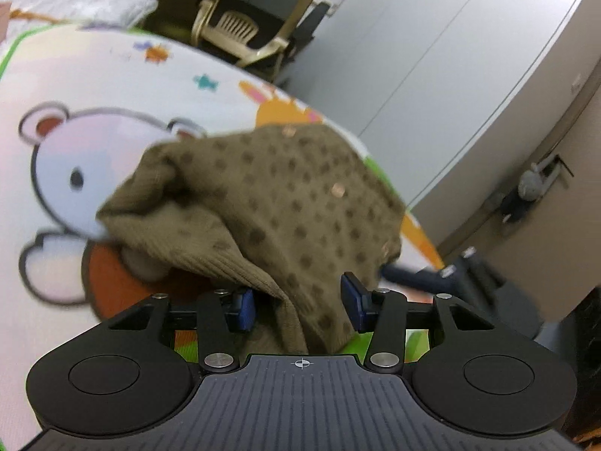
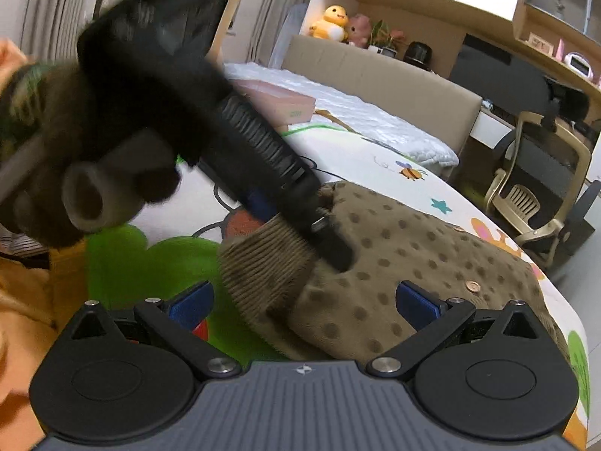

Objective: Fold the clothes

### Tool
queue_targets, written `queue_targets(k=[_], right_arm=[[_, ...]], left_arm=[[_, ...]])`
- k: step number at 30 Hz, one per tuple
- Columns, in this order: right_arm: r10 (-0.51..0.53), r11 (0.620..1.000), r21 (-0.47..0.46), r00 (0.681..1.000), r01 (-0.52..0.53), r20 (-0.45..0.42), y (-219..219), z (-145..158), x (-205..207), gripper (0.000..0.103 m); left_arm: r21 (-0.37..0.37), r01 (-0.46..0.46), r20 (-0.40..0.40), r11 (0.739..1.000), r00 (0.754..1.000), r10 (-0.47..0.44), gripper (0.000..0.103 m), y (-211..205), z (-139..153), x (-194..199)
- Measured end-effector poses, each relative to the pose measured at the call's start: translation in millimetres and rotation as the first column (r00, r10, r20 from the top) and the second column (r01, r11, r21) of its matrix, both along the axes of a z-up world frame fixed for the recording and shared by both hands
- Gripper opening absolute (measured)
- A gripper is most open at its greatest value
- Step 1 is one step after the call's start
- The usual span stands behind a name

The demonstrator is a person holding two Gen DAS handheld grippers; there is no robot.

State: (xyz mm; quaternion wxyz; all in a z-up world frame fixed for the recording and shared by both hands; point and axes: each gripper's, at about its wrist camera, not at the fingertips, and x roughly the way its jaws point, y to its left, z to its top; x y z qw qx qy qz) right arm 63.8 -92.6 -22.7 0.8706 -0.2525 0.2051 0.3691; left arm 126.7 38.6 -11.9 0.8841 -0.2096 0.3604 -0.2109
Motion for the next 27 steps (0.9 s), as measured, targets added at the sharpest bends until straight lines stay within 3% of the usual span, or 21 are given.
queue_targets(k=[2,3,5,7,10,13,16,19,21,23,27], right_arm=[[-0.011,1.0,-0.018,1.0,0.011,0.0,11.5,-6.1,6.2,0.102],[-0.016,1.0,-0.027,1.0,0.016,0.005,16.8,-8.9,8.6,0.096],[-0.026,0.999,-0.046,0.999,0.027,0.019,26.7,-14.4,13.0,0.085],[-0.066,0.998,-0.025,0.998,0.066,-0.001,27.0,-13.8,23.2,0.063],[-0.129,0.988,0.069,0.987,0.136,-0.1,12.2,-4.7,44.9,0.049],[-0.177,0.958,0.183,0.958,0.22,-0.225,-14.3,8.1,66.8,0.048],[-0.193,0.926,0.251,0.926,0.281,-0.324,-34.0,11.9,82.7,0.048],[-0.187,0.926,0.256,0.927,0.277,-0.324,-36.1,8.4,81.8,0.049],[-0.184,0.944,0.219,0.945,0.247,-0.271,-31.2,7.9,74.1,0.05],[-0.177,0.963,0.168,0.963,0.212,-0.203,-23.7,6.8,65.1,0.053],[-0.145,0.988,0.051,0.987,0.148,-0.063,-2.6,0.6,47.2,0.074]], left_arm=[[-0.022,-0.001,0.011,1.0,1.0,0.002,0.052,0.1,7.2,1.4],[-0.033,-0.002,0.015,0.999,1.0,0.002,0.053,0.2,10.2,2.0],[-0.037,0.0,0.022,0.999,1.0,0.001,0.055,-1.0,12.7,2.8],[-0.034,0.002,0.026,0.999,1.0,-0.001,0.058,-2.5,13.6,3.1],[-0.023,-0.003,0.047,1.0,0.999,0.004,0.076,4.1,17.6,-1.8],[-0.028,-0.066,0.066,0.997,0.996,0.068,0.092,24.8,20.8,-6.4],[-0.057,-0.155,0.036,0.986,0.987,0.158,0.093,50.9,16.0,-5.8],[-0.123,-0.191,-0.05,0.974,0.981,0.186,0.093,63.8,-0.1,5.3],[-0.159,-0.197,-0.105,0.967,0.978,0.182,0.093,63.9,-12.1,15.9],[-0.174,-0.194,-0.136,0.965,0.976,0.171,0.088,57.4,-20.7,27.7],[-0.175,-0.181,-0.144,0.968,0.977,0.157,0.052,41.3,-26.0,49.3]])
